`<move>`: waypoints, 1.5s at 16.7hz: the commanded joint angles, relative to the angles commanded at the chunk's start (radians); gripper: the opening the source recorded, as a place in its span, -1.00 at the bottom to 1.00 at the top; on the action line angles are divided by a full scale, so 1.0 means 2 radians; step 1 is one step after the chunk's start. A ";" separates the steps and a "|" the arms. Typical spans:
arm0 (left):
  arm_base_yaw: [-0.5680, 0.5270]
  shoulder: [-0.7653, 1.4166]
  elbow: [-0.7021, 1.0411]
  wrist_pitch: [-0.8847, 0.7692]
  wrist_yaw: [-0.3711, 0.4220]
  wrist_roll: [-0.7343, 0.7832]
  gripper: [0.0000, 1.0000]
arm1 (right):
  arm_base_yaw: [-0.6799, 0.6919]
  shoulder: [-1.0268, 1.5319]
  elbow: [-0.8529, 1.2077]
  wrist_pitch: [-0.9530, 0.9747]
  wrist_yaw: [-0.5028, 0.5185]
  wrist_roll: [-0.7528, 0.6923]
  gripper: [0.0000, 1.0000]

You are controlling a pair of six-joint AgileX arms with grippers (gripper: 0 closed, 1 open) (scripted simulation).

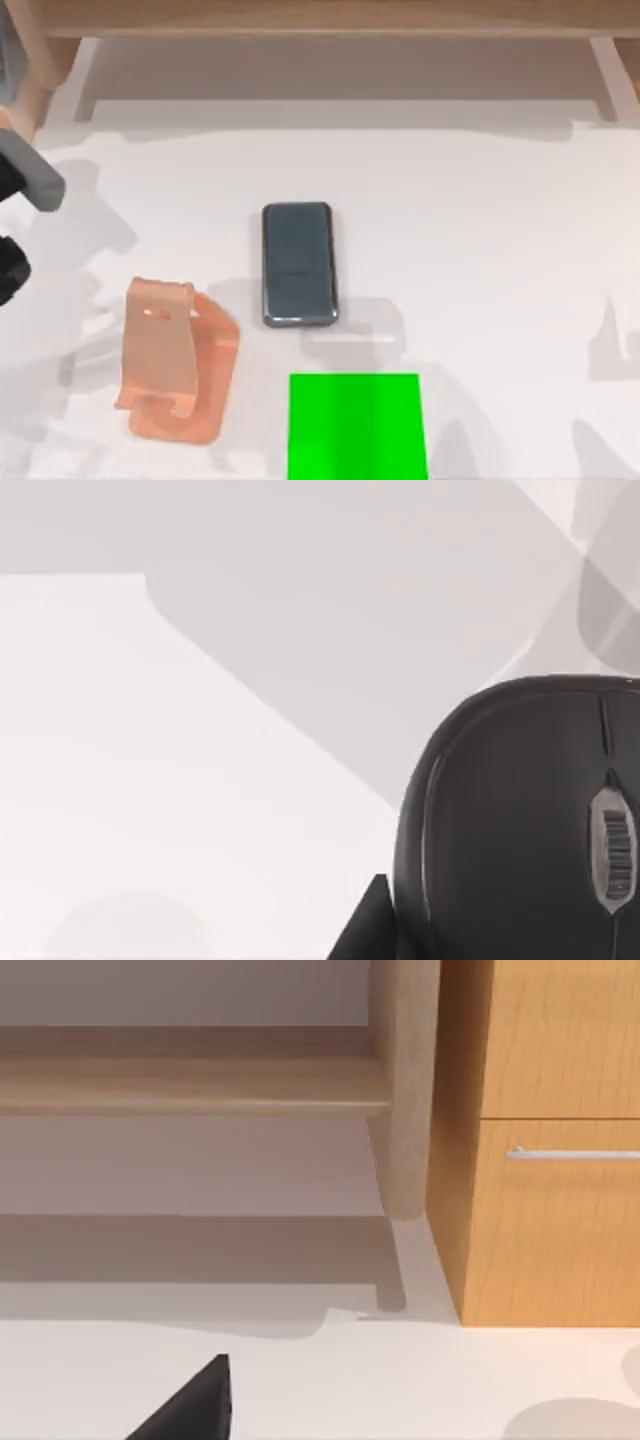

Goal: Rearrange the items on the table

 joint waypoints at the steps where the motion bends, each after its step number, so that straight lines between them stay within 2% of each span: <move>1: -0.003 0.001 0.003 0.003 -0.001 -0.005 -1.00 | 0.000 0.000 0.000 0.000 0.000 0.000 1.00; 4: -0.034 0.011 0.026 0.026 -0.013 -0.053 -1.00 | 0.000 0.000 0.000 0.000 0.000 0.000 1.00; 7: -0.091 0.032 0.060 0.058 -0.028 -0.149 -1.00 | 0.000 0.000 0.000 0.000 0.000 0.000 1.00; 13: -0.253 0.090 0.106 0.106 -0.045 -0.456 -1.00 | 0.000 0.000 0.000 0.000 0.000 0.000 1.00; 19: -0.412 0.131 0.099 0.118 -0.030 -0.763 -1.00 | 0.000 0.000 0.000 0.000 0.000 0.000 1.00; 22: -0.468 0.146 0.079 0.107 -0.016 -0.859 -1.00 | 0.000 0.000 0.000 0.000 0.000 0.000 1.00; 25: -0.499 0.156 0.064 0.096 -0.005 -0.908 -1.00 | 0.000 0.000 0.000 0.000 0.000 0.000 1.00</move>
